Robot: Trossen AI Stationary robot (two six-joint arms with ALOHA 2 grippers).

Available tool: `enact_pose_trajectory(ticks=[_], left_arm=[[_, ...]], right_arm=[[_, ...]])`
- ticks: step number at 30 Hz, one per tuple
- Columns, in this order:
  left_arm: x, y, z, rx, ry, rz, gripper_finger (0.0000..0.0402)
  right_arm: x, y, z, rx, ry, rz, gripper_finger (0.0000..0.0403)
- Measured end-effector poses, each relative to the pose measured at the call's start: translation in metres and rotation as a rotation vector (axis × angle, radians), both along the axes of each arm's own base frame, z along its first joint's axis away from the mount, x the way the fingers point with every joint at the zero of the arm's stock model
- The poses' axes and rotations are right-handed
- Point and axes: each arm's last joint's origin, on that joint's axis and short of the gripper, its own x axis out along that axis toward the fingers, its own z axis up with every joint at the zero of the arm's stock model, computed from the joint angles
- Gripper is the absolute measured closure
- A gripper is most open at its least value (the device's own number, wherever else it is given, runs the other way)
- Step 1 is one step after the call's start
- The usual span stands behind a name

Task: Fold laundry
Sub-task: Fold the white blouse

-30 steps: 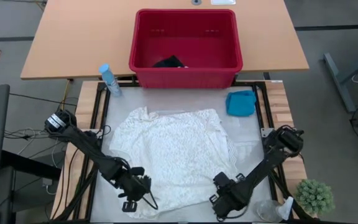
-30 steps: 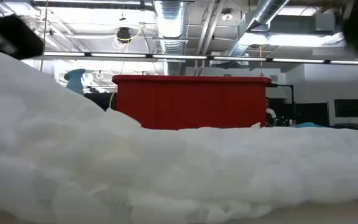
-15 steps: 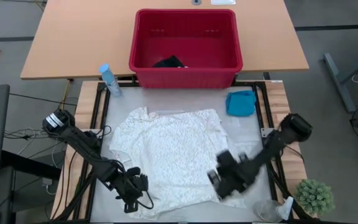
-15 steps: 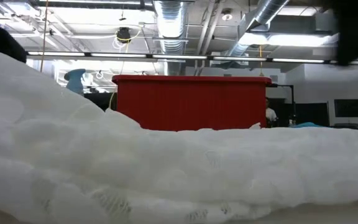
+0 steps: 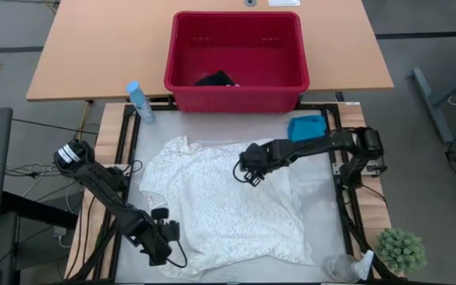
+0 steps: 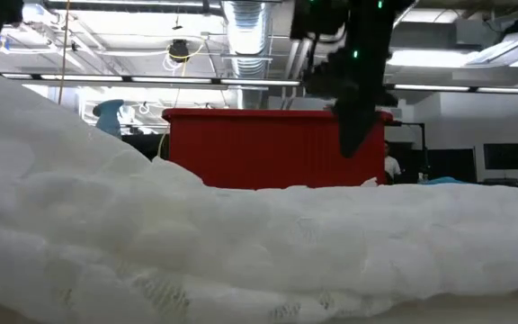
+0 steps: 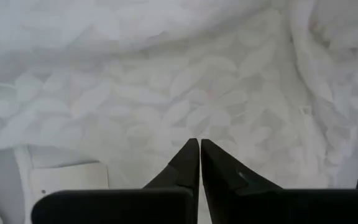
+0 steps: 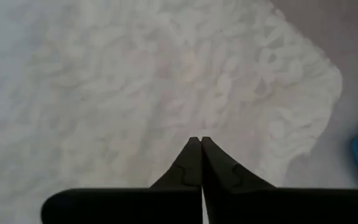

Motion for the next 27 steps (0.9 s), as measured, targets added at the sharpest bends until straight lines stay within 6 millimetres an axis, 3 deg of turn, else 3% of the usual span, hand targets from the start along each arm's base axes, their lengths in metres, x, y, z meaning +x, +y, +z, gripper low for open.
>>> enact_pose_trajectory(ticks=[8, 11, 14, 20, 27], left_arm=[[-0.001, -0.005, 0.002, 0.039, -0.102, 0.05, 0.0397], [0.0, -0.005, 0.002, 0.054, -0.125, 0.073, 0.0397], [0.0, -0.004, -0.009, 0.03, -0.17, 0.084, 0.0397], [-0.014, 0.009, -0.049, -0.11, -0.171, 0.192, 0.0397], [-0.02, 0.014, -0.057, -0.103, -0.155, 0.211, 0.0397]], right_arm=[[-0.015, -0.017, -0.044, 0.063, 0.037, 0.002, 0.039], [-0.025, -0.023, -0.052, 0.066, 0.106, -0.038, 0.0385], [-0.033, -0.029, -0.052, 0.047, 0.182, -0.072, 0.0383], [-0.047, -0.033, -0.049, -0.01, 0.308, -0.114, 0.0384], [-0.025, -0.017, -0.023, 0.024, -0.064, -0.014, 0.0385]])
